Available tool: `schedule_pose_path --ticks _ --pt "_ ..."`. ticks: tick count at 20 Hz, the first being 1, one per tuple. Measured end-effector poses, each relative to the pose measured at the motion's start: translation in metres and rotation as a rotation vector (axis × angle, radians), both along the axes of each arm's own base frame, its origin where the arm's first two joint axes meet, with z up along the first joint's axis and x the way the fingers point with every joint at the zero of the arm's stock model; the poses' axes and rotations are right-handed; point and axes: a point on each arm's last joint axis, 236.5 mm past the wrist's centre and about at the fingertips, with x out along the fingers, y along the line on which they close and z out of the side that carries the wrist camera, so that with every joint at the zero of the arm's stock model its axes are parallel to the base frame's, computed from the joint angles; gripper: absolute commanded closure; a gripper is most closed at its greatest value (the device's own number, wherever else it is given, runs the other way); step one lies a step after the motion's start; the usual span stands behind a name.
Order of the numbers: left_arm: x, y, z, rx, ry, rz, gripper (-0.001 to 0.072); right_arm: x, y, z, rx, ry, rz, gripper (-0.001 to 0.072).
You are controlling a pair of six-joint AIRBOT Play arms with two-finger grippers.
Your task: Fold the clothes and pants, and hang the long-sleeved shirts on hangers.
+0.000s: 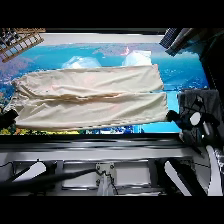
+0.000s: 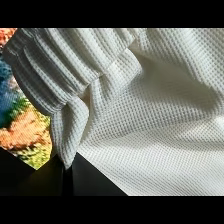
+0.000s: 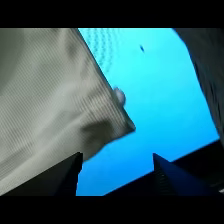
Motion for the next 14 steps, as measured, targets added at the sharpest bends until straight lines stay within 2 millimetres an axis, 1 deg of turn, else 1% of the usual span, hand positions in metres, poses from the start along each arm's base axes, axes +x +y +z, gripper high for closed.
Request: schedule_pose_path --ticks 1,4,9,12,13,14 --pt "0.0 0.0 0.0 0.001 -0.001 0.0 0.0685 -0.006 0.001 -0.005 0.01 0.0 -0.035 0.0185" --pt "0.001 0.001 0.0 0.003 -0.004 0.0 0.0684 -0.007 0.002 -0.014 0.03 -0.024 -0.106 0.0185" --pt "0.001 0.001 0.0 0.005 -0.006 0.0 0.0684 0.011 0.007 -0.022 0.088 -0.092 -0.185 0.0185" --pt "0.002 0.001 0.001 0.006 -0.008 0.0 0.0684 0.016 0.009 -0.031 0.111 -0.094 -0.21 0.0168" --pt "0.002 0.002 0.001 0.007 -0.008 0.0 0.0684 0.017 0.009 -0.034 0.114 -0.092 -0.214 0.0173" --pt "0.002 0.002 0.001 0.007 -0.008 0.0 0.0684 0.019 0.009 -0.037 0.117 -0.09 -0.219 0.0282"
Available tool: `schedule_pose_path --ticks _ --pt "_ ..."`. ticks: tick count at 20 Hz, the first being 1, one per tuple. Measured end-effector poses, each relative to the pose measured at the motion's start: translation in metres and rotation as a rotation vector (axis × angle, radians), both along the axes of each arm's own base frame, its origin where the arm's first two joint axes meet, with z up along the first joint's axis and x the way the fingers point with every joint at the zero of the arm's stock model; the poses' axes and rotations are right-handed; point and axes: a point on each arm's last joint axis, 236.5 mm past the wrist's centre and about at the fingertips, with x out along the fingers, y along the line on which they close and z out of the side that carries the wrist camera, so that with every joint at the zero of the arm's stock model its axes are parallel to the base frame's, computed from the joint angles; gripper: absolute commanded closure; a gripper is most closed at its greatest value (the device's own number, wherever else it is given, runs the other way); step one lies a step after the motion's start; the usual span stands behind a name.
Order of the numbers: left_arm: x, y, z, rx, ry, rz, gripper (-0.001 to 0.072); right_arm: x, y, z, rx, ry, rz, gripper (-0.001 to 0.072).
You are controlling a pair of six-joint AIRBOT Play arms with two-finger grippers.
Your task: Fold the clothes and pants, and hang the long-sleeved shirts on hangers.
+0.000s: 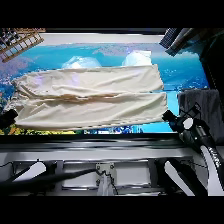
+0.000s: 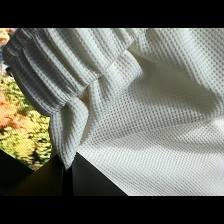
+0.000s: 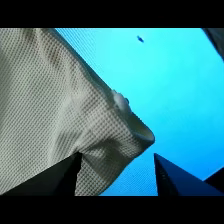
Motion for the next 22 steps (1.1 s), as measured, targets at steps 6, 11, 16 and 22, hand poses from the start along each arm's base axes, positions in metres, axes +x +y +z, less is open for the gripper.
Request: schedule_pose_path --ticks 6,11,16,22 --pt "0.0 0.001 0.001 0.004 -0.001 -0.001 0.0684 0.007 -0.003 -0.003 -0.003 -0.014 -0.008 0.0681" --pt "0.003 0.016 0.02 0.081 -0.013 -0.022 0.0684 0.029 -0.015 0.035 -0.084 -0.109 0.049 0.0682" --pt "0.02 0.042 0.065 0.218 -0.095 -0.038 0.0685 0.058 -0.023 0.097 -0.173 -0.228 0.134 0.0682" --pt "0.04 0.059 0.122 0.373 -0.229 -0.056 0.0686 0.085 -0.031 0.161 -0.253 -0.342 0.188 0.0683"
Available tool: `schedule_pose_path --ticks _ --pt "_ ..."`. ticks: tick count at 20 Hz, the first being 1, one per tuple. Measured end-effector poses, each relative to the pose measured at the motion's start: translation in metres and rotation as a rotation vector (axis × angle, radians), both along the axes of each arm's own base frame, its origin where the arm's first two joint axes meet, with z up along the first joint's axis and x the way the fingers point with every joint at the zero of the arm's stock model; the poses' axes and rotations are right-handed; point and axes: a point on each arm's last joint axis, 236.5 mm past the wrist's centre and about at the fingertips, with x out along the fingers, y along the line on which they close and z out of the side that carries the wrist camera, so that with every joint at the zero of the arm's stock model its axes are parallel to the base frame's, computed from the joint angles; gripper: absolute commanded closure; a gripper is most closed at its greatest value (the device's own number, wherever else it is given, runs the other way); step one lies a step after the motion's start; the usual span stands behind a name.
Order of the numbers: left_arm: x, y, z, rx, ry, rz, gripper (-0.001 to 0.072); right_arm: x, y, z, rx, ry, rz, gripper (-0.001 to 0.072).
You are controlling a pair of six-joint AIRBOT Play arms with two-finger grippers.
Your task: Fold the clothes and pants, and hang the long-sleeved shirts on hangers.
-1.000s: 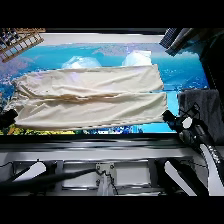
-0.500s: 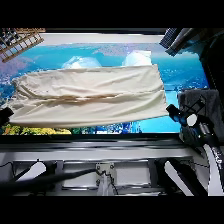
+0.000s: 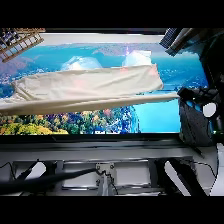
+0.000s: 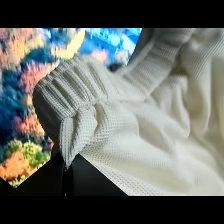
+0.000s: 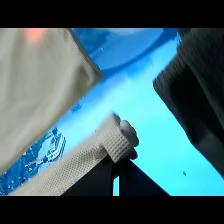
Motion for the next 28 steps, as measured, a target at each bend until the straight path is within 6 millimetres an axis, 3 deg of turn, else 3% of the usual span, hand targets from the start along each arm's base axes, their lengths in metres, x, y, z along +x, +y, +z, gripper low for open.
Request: schedule_pose_path --ticks 5,9,14,17,24,28 --pt "0.024 0.008 0.037 0.112 -0.129 -0.032 0.0685 0.014 -0.004 0.031 -0.058 -0.053 0.04 0.0682" --pt "0.049 0.009 0.047 0.164 -0.198 -0.073 0.0686 0.034 -0.01 0.035 -0.089 -0.041 0.072 0.0682" --pt "0.081 0.017 0.04 0.225 -0.252 -0.125 0.0686 0.074 -0.02 0.015 -0.1 0.025 0.109 0.0682" --pt "0.104 0.021 0.031 0.259 -0.295 -0.159 0.0688 0.108 -0.029 0.002 -0.099 0.053 0.124 0.0682" --pt "0.174 0.014 -0.005 0.284 -0.363 -0.253 0.0686 0.195 -0.045 -0.034 -0.063 0.08 0.138 0.0681" --pt "0.216 0.005 -0.024 0.28 -0.38 -0.302 0.0685 0.234 -0.049 -0.059 -0.059 0.086 0.157 0.068"
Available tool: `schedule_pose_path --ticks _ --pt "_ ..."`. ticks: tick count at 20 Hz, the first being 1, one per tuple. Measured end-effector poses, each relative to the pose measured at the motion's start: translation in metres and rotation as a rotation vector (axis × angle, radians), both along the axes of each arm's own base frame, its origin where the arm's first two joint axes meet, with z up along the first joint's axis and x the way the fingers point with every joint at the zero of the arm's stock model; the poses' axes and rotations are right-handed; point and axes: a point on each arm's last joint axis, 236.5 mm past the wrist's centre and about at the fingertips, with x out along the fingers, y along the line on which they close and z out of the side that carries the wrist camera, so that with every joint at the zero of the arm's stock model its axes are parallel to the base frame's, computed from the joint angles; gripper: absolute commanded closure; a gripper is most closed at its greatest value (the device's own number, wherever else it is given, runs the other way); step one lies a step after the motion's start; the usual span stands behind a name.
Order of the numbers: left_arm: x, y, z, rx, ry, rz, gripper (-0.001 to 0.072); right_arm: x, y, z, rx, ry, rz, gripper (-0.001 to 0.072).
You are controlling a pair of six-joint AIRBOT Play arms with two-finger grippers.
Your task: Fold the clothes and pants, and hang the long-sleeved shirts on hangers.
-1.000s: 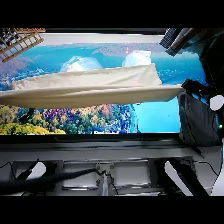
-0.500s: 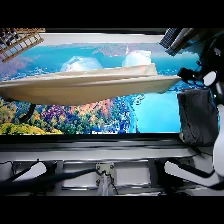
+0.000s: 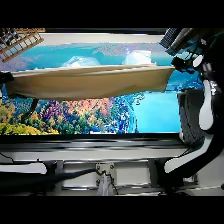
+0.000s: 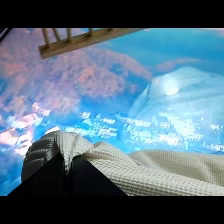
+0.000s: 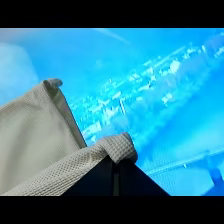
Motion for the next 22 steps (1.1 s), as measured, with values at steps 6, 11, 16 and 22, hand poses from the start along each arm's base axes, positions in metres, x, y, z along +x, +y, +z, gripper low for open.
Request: schedule_pose_path --ticks 6,11,16,22 --pt "0.039 -0.008 -0.018 0.018 -0.047 -0.047 0.0618 0.038 0.018 -0.04 0.015 -0.017 0.04 0.0679" --pt "0.049 -0.014 -0.026 0.022 -0.061 -0.064 0.016 0.054 0.03 -0.055 0.017 -0.044 0.052 0.0395" --pt "0.048 -0.018 -0.009 0.022 -0.059 -0.066 0.0163 0.046 0.042 -0.057 0.074 0.005 0.04 0.0279" --pt "-0.009 -0.005 0.021 -0.078 0.116 0.03 0.0423 0.01 0.044 -0.021 0.041 0.123 0.079 0.0284"
